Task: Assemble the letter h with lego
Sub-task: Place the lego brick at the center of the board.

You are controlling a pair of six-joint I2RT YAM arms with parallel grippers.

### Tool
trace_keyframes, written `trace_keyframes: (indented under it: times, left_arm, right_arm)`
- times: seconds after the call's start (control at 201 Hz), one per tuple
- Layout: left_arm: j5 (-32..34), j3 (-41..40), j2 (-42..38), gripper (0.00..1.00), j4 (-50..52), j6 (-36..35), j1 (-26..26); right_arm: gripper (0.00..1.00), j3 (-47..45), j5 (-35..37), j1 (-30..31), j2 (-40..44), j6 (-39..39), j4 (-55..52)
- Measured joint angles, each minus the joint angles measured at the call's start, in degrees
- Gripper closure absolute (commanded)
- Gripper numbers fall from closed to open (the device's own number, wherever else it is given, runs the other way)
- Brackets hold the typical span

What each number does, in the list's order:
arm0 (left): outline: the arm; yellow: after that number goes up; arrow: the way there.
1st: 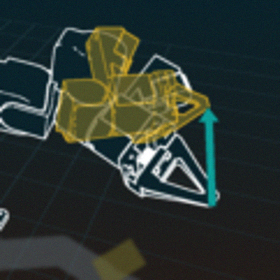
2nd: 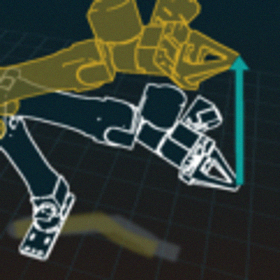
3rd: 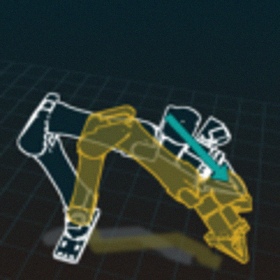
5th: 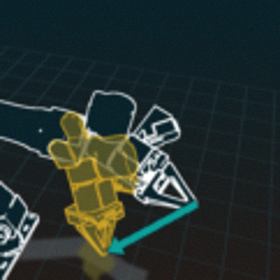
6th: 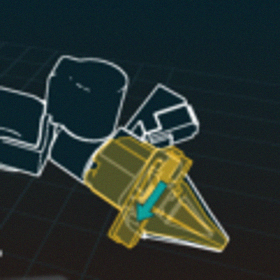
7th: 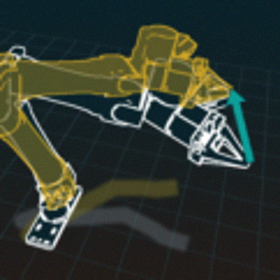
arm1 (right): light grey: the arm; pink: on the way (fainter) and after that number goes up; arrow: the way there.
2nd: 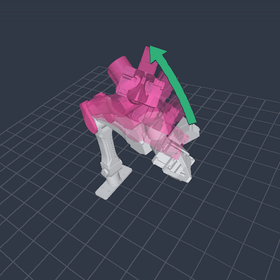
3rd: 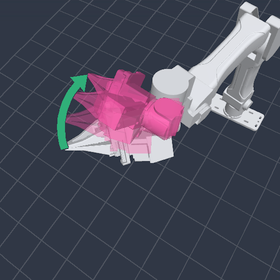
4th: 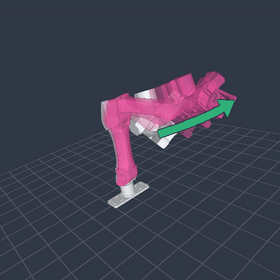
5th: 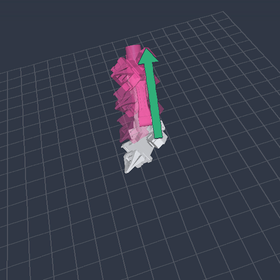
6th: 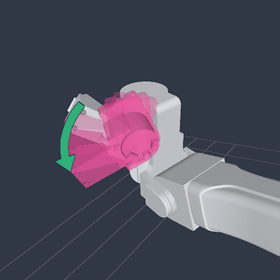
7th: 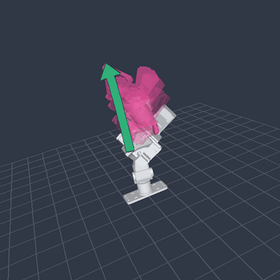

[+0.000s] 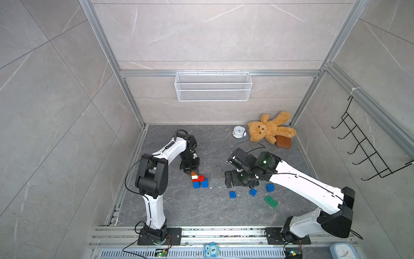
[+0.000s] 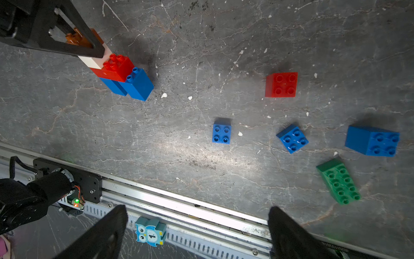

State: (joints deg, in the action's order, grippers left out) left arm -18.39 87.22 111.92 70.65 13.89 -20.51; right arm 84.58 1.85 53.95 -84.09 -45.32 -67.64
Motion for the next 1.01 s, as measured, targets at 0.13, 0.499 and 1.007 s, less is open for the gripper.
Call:
trace_keyframes:
  times: [0.13,0.499,1.007]
  left_arm:
    - [-0.79,0.0,0.63,0.88,0.74,0.0,0.22]
    - [-1.29,0.02,1.2,0.54,1.2,-0.07,0.26]
    - [1.01,2.62,1.16,0.36,1.01,-0.44,0.35]
  right_arm:
    - [0.0,-0.28,-0.39,0.0,0.04,0.0,0.31]
    - [0.0,-1.64,-1.07,0.0,0.22,0.0,0.57]
    - [0.0,-1.9,-1.01,0.0,1.36,-0.15,0.55]
